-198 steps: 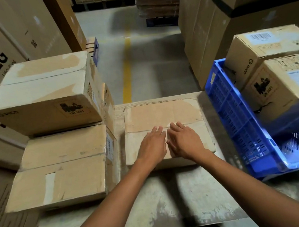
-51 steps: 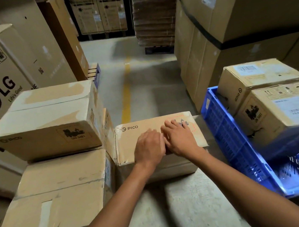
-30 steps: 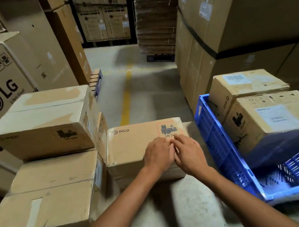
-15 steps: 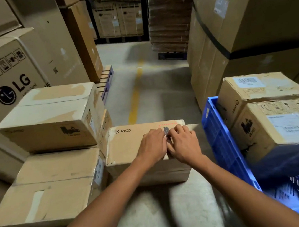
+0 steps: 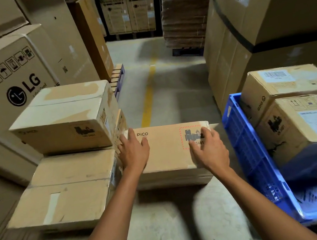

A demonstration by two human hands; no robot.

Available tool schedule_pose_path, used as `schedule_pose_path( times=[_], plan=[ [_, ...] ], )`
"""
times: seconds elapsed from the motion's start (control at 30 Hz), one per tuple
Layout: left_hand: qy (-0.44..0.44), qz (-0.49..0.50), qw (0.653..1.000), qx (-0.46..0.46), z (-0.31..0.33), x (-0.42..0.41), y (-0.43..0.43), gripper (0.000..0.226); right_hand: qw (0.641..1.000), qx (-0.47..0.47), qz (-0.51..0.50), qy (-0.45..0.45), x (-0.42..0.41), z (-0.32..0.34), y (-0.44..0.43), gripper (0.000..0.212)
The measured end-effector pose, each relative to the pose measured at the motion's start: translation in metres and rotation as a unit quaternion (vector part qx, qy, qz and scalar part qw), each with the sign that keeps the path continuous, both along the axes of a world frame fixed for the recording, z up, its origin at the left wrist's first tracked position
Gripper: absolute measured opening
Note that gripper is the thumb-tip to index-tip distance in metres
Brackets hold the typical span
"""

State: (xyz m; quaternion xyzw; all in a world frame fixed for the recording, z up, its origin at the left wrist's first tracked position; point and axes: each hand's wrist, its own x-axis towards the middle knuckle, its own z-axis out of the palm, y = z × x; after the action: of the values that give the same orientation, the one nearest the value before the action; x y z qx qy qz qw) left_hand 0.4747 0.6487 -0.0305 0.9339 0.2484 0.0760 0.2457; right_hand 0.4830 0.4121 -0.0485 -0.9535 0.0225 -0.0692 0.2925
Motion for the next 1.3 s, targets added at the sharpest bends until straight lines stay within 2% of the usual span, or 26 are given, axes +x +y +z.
schedule_pose_path(
  times=[0.13, 0.27, 0.33, 0.43, 0.5, 0.57, 0.77, 0.87, 0.93, 0.97, 1.03, 1.07, 1.2, 1.3],
  plan=[
    [-0.047, -0.025, 0.998, -0.033, 0.006, -0.004, 0.005, 0.062, 0.992, 0.117, -0.038, 0.013, -0.006, 0.01, -0.004, 0.072],
    [-0.138, -0.065, 0.985, -0.086, 0.013, 0.0, 0.015, 0.049, 0.982, 0.177, -0.06, 0.004, -0.006, 0.018, -0.006, 0.084],
    [-0.181, -0.07, 0.973, -0.125, 0.007, -0.003, 0.019, 0.036, 0.977, 0.198, -0.08, 0.004, -0.008, 0.016, -0.006, 0.076],
    [-0.191, -0.036, 0.965, -0.177, -0.012, -0.012, 0.022, 0.031, 0.972, 0.211, -0.102, -0.014, -0.018, 0.008, 0.0, 0.053],
    [-0.185, -0.018, 0.965, -0.183, -0.025, -0.022, 0.021, 0.019, 0.967, 0.221, -0.127, -0.02, -0.029, 0.001, 0.007, 0.046],
    [-0.182, -0.011, 0.968, -0.173, -0.037, -0.032, 0.019, 0.016, 0.959, 0.231, -0.162, -0.018, -0.04, -0.009, 0.013, 0.044],
    [-0.106, -0.012, 0.978, -0.177, -0.073, -0.063, 0.016, 0.018, 0.959, 0.2, -0.196, 0.043, -0.066, -0.05, 0.023, 0.035],
    [-0.105, -0.042, 0.98, -0.165, -0.089, -0.074, 0.016, 0.019, 0.96, 0.189, -0.197, 0.052, -0.071, -0.063, 0.025, 0.03],
    [-0.108, -0.057, 0.984, -0.13, -0.09, -0.076, 0.016, 0.019, 0.969, 0.142, -0.197, 0.052, -0.071, -0.065, 0.029, 0.025],
    [-0.112, -0.067, 0.988, -0.088, -0.09, -0.076, 0.015, 0.018, 0.976, 0.084, -0.195, 0.049, -0.069, -0.064, 0.033, 0.021],
    [-0.105, -0.107, 0.989, 0.016, -0.088, -0.074, 0.013, 0.015, 0.987, -0.043, -0.154, 0.033, -0.066, -0.062, 0.044, 0.017],
    [-0.105, -0.139, 0.983, 0.053, -0.087, -0.071, 0.012, 0.014, 0.991, -0.078, -0.109, 0.028, -0.064, -0.061, 0.051, 0.017],
    [-0.133, -0.246, 0.959, 0.048, -0.087, -0.061, 0.013, 0.008, 0.991, -0.076, 0.11, -0.026, -0.068, -0.063, 0.085, 0.021],
    [-0.144, -0.264, 0.952, 0.055, -0.093, -0.06, 0.016, 0.027, 0.981, -0.08, 0.172, -0.031, -0.069, -0.064, 0.104, 0.05]
  ],
)
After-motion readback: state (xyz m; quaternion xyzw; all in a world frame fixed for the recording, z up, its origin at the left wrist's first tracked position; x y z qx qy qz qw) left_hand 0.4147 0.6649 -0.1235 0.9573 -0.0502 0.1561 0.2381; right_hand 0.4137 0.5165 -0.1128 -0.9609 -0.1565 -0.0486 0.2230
